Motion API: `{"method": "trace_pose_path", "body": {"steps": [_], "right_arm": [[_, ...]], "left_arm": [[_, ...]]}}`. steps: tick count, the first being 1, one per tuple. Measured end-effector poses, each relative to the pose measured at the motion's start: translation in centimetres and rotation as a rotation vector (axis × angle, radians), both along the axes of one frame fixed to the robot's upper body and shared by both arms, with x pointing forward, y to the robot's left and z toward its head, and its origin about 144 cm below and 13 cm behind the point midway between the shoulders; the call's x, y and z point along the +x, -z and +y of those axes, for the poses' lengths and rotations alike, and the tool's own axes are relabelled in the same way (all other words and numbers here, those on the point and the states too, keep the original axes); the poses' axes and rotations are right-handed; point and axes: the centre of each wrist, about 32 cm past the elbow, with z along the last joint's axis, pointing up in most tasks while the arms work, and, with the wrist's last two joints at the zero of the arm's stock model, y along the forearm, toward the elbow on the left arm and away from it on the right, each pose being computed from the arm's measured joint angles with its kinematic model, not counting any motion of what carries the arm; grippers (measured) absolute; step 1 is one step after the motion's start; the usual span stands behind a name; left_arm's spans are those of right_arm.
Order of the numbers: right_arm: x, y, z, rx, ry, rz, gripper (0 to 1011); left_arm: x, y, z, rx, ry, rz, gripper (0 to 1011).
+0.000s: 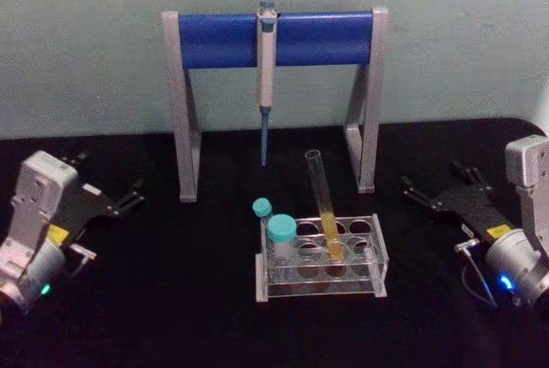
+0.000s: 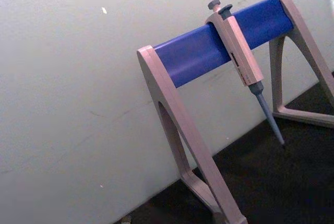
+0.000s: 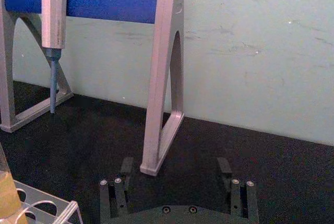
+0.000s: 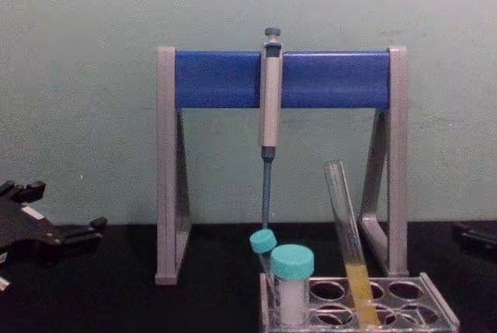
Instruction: Pick up the test tube from the test tube rack, shake it, then place it back into the test tube rack.
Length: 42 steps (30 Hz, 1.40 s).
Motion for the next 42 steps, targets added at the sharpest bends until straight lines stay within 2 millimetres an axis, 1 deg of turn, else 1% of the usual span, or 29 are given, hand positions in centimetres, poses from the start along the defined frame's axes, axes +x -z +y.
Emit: {"method": "trace_pose_path", "body": {"steps": [42], "right_arm": [[0.0, 0.01, 0.0, 0.001, 0.0, 0.0, 1000]], "left_arm": [[0.0, 0.0, 0.0, 0.0, 0.0, 0.0, 1001]]}}
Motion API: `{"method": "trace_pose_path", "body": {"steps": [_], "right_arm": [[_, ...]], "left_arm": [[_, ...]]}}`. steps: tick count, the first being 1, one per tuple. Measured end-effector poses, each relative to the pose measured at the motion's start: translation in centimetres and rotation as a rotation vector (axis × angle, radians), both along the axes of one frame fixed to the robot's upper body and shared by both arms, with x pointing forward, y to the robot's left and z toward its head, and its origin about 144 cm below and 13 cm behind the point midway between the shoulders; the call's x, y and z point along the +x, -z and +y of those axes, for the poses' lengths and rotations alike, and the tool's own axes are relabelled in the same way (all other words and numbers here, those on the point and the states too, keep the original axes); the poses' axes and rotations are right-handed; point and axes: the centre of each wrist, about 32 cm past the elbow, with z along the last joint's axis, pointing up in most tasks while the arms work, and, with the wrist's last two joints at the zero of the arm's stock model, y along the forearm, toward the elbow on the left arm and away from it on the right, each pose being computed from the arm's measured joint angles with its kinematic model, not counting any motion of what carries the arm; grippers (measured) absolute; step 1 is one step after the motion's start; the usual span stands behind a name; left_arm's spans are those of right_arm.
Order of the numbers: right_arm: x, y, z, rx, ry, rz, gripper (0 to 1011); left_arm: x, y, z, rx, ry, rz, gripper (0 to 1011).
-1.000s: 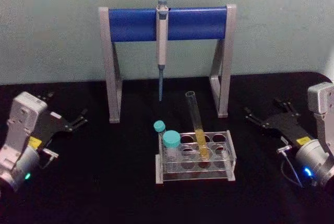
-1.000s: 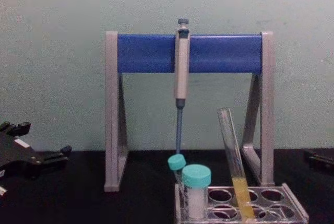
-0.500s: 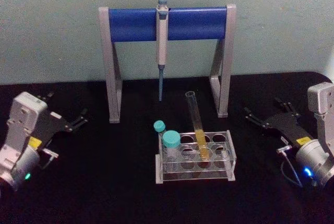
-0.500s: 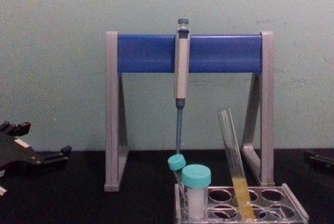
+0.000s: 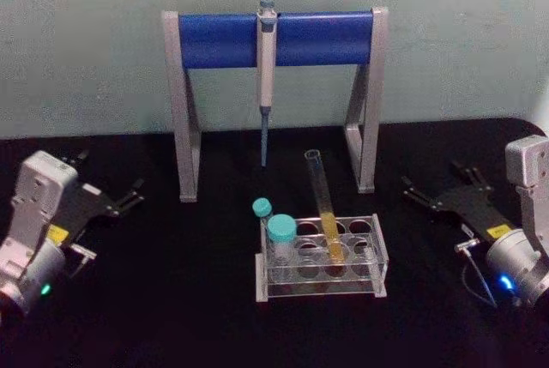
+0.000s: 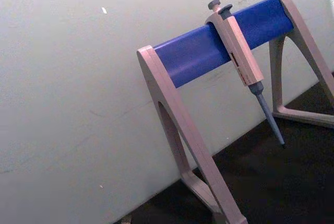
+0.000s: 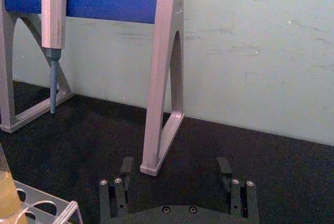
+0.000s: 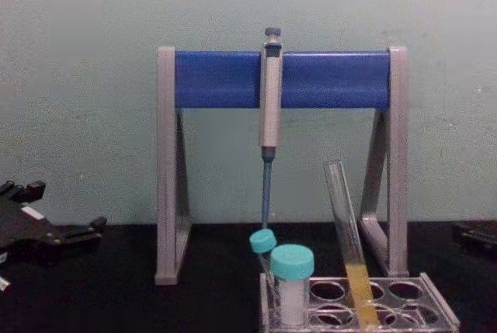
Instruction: Pick up the test tube from the test tube rack, shake it, then place it back into the test tube rack.
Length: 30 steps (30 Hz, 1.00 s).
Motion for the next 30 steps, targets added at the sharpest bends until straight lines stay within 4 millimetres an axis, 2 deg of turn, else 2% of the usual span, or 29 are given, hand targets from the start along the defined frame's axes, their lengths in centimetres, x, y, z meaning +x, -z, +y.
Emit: {"method": "trace_pose_path", "body": {"steps": [30], "right_arm": [[0.0, 0.0, 0.0, 0.0, 0.0, 0.0, 1000]], "left_arm": [[0.0, 0.0, 0.0, 0.0, 0.0, 0.0, 1001]]}}
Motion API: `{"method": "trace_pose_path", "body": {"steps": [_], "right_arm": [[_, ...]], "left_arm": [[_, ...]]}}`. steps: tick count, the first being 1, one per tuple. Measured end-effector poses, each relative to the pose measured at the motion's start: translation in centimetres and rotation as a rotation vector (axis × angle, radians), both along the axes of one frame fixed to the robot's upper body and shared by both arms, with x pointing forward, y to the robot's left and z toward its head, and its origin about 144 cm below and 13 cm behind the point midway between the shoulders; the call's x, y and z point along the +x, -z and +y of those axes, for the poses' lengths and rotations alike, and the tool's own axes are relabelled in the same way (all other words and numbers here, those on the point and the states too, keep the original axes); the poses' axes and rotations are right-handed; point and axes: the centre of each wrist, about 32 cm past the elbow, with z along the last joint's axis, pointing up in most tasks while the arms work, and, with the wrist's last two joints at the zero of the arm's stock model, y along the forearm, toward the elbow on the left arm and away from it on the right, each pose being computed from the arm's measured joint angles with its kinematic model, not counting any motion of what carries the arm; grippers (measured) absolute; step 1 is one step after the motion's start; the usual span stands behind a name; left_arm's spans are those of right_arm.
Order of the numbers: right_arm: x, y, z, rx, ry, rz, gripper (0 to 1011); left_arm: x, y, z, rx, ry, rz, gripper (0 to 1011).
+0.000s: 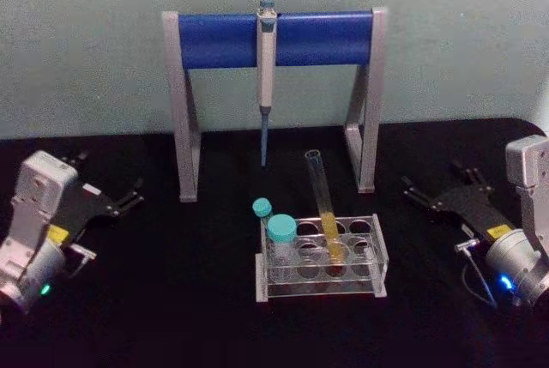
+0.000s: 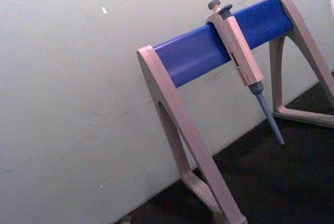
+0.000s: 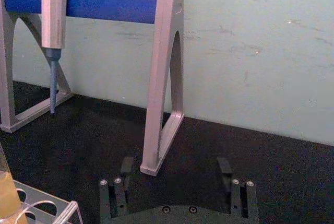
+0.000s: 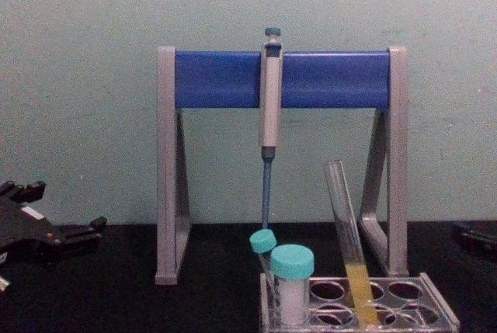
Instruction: Pick up the test tube from the test tube rack, shake it, then place it back into the test tube rack.
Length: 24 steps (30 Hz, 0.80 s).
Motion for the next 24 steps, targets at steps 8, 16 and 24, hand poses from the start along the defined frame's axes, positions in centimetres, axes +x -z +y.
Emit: {"method": "trace_pose_path", "body": {"steps": [8, 16, 24], "right_arm": [[0.0, 0.0, 0.0, 0.0, 0.0, 0.0, 1000], [0.0, 0.0, 0.0, 0.0, 0.0, 0.0, 1000], [0.0, 0.0, 0.0, 0.0, 0.0, 0.0, 1000]], "left_arm": [[0.0, 0.0, 0.0, 0.0, 0.0, 0.0, 1001], [0.0, 0.0, 0.0, 0.0, 0.0, 0.0, 1001], [0.0, 0.0, 0.0, 0.0, 0.0, 0.0, 1001]]}}
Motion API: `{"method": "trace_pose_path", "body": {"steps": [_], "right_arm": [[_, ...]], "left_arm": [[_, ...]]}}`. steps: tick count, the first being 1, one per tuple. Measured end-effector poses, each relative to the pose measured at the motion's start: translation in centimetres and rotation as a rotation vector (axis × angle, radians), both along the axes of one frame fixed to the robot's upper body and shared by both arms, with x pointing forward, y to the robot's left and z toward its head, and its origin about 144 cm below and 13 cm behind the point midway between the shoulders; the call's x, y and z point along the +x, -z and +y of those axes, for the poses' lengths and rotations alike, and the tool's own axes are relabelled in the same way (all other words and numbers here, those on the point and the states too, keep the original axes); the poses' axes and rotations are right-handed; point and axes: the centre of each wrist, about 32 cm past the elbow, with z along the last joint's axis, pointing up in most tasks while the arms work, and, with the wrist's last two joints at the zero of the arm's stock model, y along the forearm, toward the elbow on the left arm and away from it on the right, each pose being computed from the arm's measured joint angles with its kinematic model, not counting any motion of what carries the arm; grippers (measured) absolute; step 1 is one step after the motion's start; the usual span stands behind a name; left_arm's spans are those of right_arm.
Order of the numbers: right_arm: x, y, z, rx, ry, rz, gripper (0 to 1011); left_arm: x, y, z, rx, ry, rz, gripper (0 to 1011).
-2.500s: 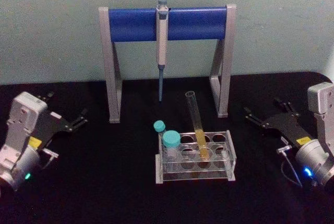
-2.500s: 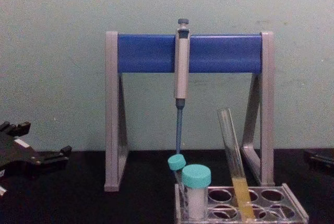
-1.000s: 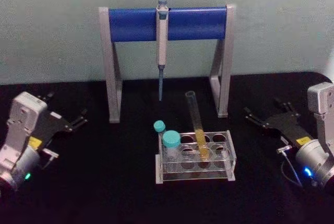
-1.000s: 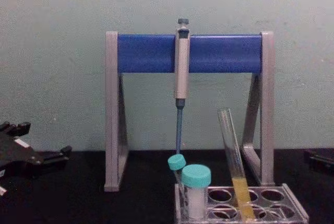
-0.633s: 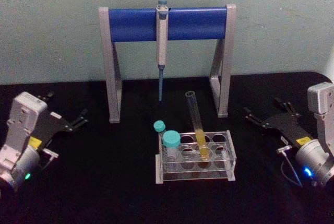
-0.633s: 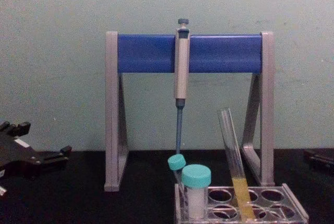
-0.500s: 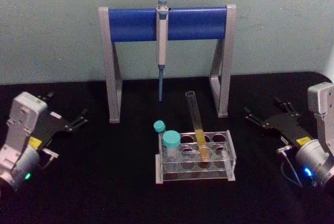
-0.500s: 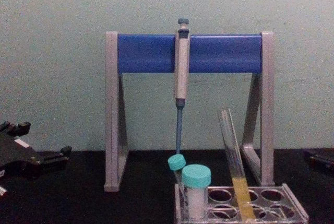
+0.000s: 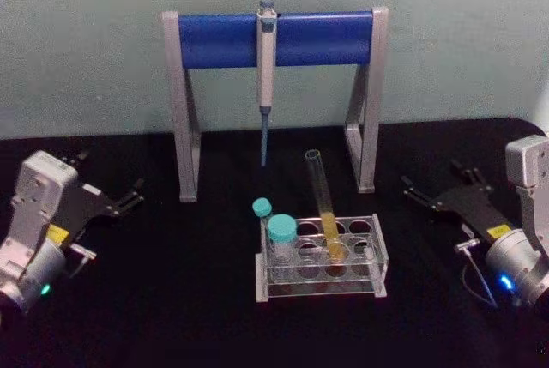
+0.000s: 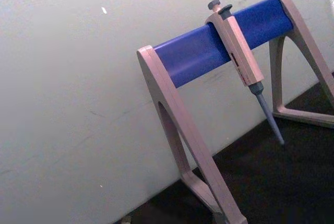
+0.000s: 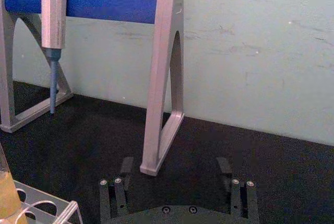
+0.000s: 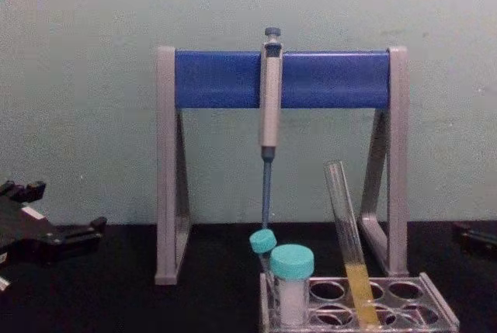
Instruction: Pick up the test tube from the test tube rack, shake it, then place it back into the test tube rack.
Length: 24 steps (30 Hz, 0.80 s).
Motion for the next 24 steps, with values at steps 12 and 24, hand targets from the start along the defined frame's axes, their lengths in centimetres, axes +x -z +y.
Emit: {"method": "trace_pose_path", "body": {"steps": [12, 24], "right_arm": [[0.0, 0.0, 0.0, 0.0, 0.0, 0.0, 1000], [0.0, 0.0, 0.0, 0.0, 0.0, 0.0, 1000]], "left_arm": [[0.0, 0.0, 0.0, 0.0, 0.0, 0.0, 1001], [0.0, 0.0, 0.0, 0.0, 0.0, 0.0, 1001]]}}
